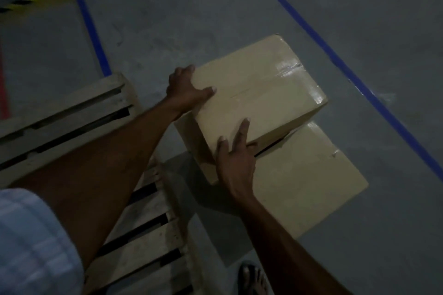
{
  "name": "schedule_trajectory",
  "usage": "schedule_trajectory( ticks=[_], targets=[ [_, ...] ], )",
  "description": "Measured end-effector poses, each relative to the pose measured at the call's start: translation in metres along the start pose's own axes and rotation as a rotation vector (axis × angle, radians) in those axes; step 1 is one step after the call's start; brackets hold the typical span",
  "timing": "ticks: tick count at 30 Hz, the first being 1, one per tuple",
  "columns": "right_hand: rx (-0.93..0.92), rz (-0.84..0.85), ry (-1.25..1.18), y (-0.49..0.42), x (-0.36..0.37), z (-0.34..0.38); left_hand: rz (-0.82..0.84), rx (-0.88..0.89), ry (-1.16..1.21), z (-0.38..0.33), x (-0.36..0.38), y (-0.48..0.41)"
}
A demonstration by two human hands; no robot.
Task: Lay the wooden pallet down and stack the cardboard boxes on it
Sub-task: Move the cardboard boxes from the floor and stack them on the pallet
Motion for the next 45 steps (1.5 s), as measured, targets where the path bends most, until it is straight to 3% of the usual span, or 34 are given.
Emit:
schedule_trajectory(
  ticks=[4,11,13,18,25,31,35,41,45],
  targets=[
    [0.004,-0.182,-0.104,0.011,0.000,0.002,-0.014,0.054,0.098,0.013,-0.020,0.025],
    [-0.163,-0.346,-0.083,0.061,-0.027,0.076,-0.370,0.098,0.597,0.023,-0.118,0.112],
    [-0.181,-0.293,-0.028,0.080,-0.022,0.111,-0.477,-0.038,0.679,0.033,-0.154,0.143],
    [-0.137,-0.071,0.027,0.123,0.025,0.179,-0.322,-0.273,0.767,0.096,-0.223,0.228],
    [-0.209,0.226,0.155,0.171,0.192,0.186,-0.328,-0.446,0.875,0.263,-0.266,0.354],
    [-0.185,0.380,0.101,0.203,0.349,0.128,-0.421,-0.549,0.926,0.423,-0.236,0.454],
    [-0.254,0.437,0.039,0.222,0.435,0.069,-0.475,-0.485,0.905,0.504,-0.190,0.522],
    [-0.426,0.436,0.041,0.243,0.483,0.005,-0.526,-0.484,0.763,0.546,-0.117,0.571],
    [-0.424,0.470,0.031,0.244,0.492,-0.027,-0.540,-0.488,0.777,0.560,-0.086,0.581]
  ],
)
Point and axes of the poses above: each hand's wrist, its own y-axis away from the middle knuckle, its own x-axis out of the palm, z = x × y, the point moved 1 cm from there along -y, towards the middle knuckle, and after that the axes turned 14 degrees about z, right-handed, at the moved point
